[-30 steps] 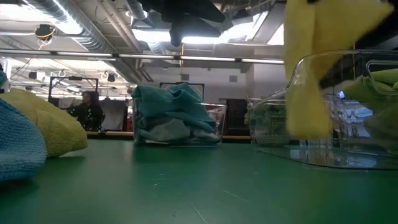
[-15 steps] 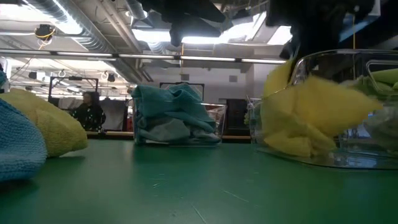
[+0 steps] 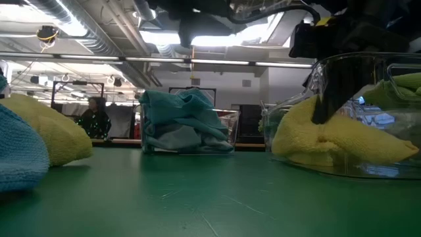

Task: Sort microfiber towel by color & place in baskets
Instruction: Put the top yellow towel into the bottom left transparent bin

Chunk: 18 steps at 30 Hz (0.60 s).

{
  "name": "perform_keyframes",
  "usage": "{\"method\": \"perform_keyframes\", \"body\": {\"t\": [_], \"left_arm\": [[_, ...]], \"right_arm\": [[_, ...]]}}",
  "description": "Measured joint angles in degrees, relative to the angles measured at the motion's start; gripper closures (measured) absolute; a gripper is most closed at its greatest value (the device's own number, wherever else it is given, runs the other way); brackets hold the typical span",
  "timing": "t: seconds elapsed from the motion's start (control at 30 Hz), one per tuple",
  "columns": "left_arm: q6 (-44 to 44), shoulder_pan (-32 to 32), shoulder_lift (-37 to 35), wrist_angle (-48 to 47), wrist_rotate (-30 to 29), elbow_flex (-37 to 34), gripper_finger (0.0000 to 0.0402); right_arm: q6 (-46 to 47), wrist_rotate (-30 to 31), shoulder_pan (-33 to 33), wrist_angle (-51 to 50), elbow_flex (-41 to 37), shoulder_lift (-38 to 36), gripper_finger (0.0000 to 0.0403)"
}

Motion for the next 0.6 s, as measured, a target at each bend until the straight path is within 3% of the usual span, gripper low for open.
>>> {"method": "perform_keyframes", "body": {"t": [0.2,0.43,0.6], "left_arm": [[-2.73,-1.49,-3.14,-9.52,4.87,0.05,0.0223],[-5.75,-5.42,-4.37,-19.01,6.16,0.03,0.0223],[-8.79,-7.88,-4.37,-23.26,6.53,0.00,0.0223]], "right_arm": [[0.99,-0.02,0.00,-0.01,0.00,-0.02,0.0373],[1.07,-0.97,0.00,-0.15,0.00,-0.02,0.0372],[1.82,-1.53,0.00,-0.15,0.00,-0.02,0.0336]]}}
